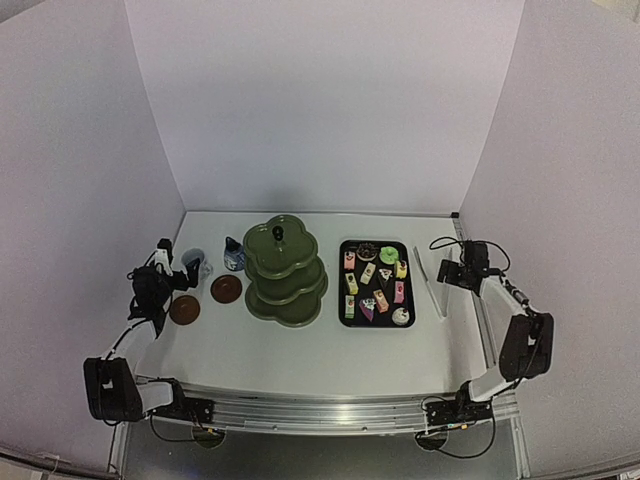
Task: Serve the afternoon tea
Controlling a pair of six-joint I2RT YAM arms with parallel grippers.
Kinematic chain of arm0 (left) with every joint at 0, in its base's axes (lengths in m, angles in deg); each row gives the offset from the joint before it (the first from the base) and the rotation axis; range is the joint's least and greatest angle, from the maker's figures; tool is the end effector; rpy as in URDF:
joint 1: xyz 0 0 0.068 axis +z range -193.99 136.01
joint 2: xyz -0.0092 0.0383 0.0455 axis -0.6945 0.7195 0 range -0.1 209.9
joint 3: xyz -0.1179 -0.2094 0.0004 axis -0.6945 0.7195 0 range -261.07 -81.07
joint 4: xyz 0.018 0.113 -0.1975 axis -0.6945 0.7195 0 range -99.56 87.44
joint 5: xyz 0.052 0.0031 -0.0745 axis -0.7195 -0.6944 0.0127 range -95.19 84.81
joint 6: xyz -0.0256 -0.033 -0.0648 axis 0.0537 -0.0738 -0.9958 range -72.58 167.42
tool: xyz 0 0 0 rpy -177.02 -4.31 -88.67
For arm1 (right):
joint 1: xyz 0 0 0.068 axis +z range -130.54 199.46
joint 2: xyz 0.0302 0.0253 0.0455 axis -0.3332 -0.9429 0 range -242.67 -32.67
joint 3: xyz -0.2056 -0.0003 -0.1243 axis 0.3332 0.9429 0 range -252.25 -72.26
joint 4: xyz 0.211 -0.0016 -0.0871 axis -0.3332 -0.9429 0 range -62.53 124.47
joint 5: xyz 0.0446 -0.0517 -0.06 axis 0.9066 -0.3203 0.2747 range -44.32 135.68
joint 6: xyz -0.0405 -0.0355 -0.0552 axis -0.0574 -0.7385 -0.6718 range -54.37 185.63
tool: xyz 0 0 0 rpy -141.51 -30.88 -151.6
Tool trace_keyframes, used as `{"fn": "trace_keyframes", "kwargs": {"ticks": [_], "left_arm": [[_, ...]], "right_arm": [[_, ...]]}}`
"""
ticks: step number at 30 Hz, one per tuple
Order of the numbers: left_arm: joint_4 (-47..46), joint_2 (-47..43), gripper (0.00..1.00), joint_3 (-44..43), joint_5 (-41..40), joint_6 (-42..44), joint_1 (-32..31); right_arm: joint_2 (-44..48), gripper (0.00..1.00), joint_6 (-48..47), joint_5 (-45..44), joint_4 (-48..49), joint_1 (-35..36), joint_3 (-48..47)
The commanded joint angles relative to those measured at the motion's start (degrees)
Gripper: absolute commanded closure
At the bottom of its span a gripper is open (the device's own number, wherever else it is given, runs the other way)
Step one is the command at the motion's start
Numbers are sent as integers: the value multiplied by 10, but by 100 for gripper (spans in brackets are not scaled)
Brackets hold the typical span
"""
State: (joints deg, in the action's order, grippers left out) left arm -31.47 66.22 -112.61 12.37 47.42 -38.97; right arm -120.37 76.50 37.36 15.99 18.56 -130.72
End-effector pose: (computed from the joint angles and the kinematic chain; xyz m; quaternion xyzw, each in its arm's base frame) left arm 0.2674 0.0037 0.2239 0.0612 0.7762 -0.0923 0.6207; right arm 0.3159 -0.0145 0.1909 0.1214 0.9226 -0.0362 0.3642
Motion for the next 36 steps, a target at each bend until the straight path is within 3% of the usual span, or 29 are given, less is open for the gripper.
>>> {"fn": "trace_keyframes", "kwargs": {"ticks": [1, 4, 19, 30, 36], "left_arm": [[90, -3, 0, -67, 51, -21, -9], [99, 0, 0, -75, 64, -29, -12], [81, 24, 0, -80, 61, 14, -17], [75, 32, 0, -83, 57, 31, -17], [66, 38, 0, -83, 49, 45, -17]], "right_arm": [[-87, 2, 2, 10, -191, 6, -76], [-129, 2, -7, 19, -235, 6, -122], [-246, 2, -57, 49, -249, 6, -184], [-303, 20, -58, 44, -248, 6, -206], [-314, 24, -59, 25, -247, 24, -203]]}}
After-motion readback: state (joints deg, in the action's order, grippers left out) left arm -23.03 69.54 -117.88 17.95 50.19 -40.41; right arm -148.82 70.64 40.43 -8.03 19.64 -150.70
